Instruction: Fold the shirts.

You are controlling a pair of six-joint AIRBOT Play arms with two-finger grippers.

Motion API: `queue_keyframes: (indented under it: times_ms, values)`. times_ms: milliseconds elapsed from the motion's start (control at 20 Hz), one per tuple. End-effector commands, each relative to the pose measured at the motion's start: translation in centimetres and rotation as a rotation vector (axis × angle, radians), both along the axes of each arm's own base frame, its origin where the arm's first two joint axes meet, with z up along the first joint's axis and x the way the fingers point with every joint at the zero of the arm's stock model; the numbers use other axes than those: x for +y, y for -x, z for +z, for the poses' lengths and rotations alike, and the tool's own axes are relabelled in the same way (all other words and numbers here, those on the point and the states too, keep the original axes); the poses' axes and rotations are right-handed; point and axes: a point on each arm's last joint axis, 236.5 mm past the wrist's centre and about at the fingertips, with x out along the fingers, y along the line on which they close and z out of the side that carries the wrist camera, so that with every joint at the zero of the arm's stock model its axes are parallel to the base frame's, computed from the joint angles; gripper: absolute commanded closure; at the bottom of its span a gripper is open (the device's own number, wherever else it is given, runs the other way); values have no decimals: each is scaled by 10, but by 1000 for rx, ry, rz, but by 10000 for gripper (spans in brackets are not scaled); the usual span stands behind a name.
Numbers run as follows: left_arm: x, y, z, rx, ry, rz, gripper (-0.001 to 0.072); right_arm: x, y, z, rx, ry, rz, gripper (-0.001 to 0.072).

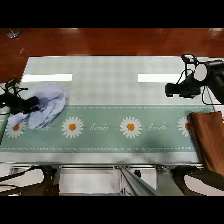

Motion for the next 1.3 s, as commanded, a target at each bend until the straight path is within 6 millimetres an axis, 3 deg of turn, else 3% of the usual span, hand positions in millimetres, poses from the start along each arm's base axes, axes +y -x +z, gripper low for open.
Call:
queue_keyframes:
  times_ms: [0,150,300,400,500,700,750,850,1000,1100,1250]
  values:
    - [-54,-42,99,-272,109,-95,683,-3,4,31,-71,1,-2,89]
    - [-100,-67,249,-696,76,-228,683,-7,13,81,-207,9,8,89]
    - [-146,-47,374,-1004,109,-300,683,-6,29,123,-310,2,41,89]
    - [-181,-24,436,-1138,148,-383,683,-3,41,155,-410,-19,46,90]
    - [-213,-2,482,-1238,188,-462,683,-1,56,186,-507,-42,54,90]
    - [-271,42,549,-1429,288,-595,683,-1,86,223,-621,-51,74,90]
    - [-287,53,556,-1455,322,-632,683,-1,91,230,-643,-50,76,90]
    - [-321,67,550,-1432,406,-713,683,-2,99,239,-676,-52,76,90]
    - [-372,68,505,-1326,506,-780,683,-2,104,240,-676,-57,75,90]
    - [-401,62,437,-1180,529,-804,683,0,104,233,-659,-65,77,90]
    - [-412,57,299,-873,509,-783,682,9,104,209,-602,-101,86,89]
